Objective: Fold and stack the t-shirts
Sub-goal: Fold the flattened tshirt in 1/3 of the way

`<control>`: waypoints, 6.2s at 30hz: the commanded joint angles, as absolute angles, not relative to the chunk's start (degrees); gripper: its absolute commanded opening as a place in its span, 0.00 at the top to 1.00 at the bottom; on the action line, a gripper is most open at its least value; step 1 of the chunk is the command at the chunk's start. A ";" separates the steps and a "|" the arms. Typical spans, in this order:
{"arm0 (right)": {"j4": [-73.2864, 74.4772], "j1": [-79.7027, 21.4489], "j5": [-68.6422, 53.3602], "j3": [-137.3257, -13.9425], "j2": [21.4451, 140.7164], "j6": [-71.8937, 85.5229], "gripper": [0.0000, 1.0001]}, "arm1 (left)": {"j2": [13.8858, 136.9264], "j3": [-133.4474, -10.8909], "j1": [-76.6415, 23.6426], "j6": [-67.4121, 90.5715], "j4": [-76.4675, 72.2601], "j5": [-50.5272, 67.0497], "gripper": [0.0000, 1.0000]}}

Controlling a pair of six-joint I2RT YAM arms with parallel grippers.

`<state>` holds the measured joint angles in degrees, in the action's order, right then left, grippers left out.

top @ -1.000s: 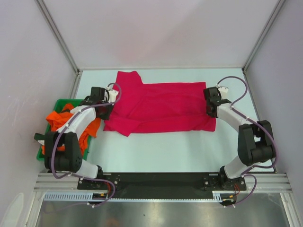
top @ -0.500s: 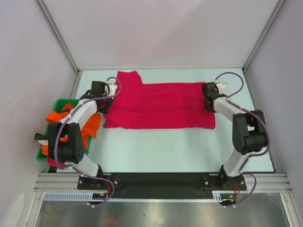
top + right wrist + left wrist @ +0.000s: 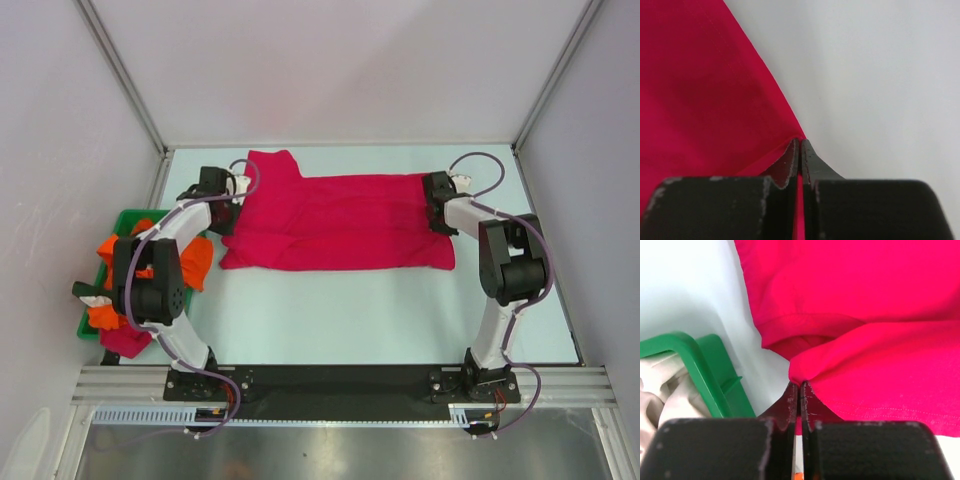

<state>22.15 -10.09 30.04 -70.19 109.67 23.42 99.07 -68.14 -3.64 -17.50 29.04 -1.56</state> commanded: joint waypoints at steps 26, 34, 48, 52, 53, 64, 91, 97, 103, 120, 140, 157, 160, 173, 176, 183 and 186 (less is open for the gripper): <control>27.42 -33.04 30.67 -68.29 96.24 29.26 0.04 | 82.62 -62.32 -7.73 -13.89 35.86 17.85 0.34; 27.07 -38.58 30.76 -68.73 95.54 29.27 0.06 | 85.87 -61.26 -8.35 -9.67 34.98 17.75 0.36; 22.07 -41.57 28.39 -73.82 106.16 26.81 0.50 | 84.81 -59.50 -8.44 -7.91 33.84 15.29 0.39; 21.36 -40.34 26.28 -75.58 109.51 28.73 0.54 | 85.96 -59.33 -8.35 -7.82 33.75 14.68 0.41; 21.71 -40.17 25.67 -76.11 110.29 29.09 0.54 | 85.87 -59.24 -8.44 -7.91 33.75 14.76 0.41; 23.46 -33.41 27.86 -71.10 104.59 31.11 0.46 | 86.91 -60.11 -9.14 -8.17 33.66 14.68 0.41; 35.94 -22.24 23.47 -65.39 105.74 35.33 0.44 | 100.46 -63.64 -10.11 -10.81 41.84 13.80 0.46; 38.14 -21.27 23.38 -60.66 101.17 36.30 0.44 | 98.79 -61.09 -10.20 -11.16 42.27 14.68 0.46; 39.81 -21.09 23.20 -56.87 97.56 37.26 0.43 | 96.59 -58.80 -10.63 -11.34 42.45 15.38 0.46; 35.34 -22.06 30.92 -69.96 98.44 33.67 0.33 | 96.42 -69.17 -10.46 -8.79 39.82 13.72 0.43; 30.59 -35.42 27.07 -69.52 96.94 32.43 0.37 | 95.37 -72.59 -8.79 -7.56 38.67 14.32 0.43; 28.74 -37.35 28.92 -69.26 95.45 29.97 0.35 | 91.84 -67.59 -6.07 -3.96 33.31 0.89 0.39; 28.65 -37.35 28.92 -69.17 95.54 29.71 0.35 | 96.67 -69.87 -4.22 -0.36 34.19 -1.57 0.42; 28.13 -37.18 29.79 -67.68 95.19 28.04 0.35 | 104.76 -72.95 -4.31 0.62 35.07 1.58 0.44; 28.12 -37.09 29.88 -67.68 95.36 28.21 0.35 | 105.82 -73.65 -4.22 0.26 35.33 1.41 0.46; 27.95 -37.09 29.36 -66.53 95.10 28.91 0.36 | 103.90 -72.86 -4.22 0.44 34.63 2.11 0.69; 27.60 -37.35 28.92 -65.74 95.10 29.71 0.36 | 102.14 -72.07 -4.22 0.53 34.19 2.46 0.75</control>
<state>28.84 -37.04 28.18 -66.63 97.27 28.60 105.84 -71.35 -4.10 0.05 35.33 1.72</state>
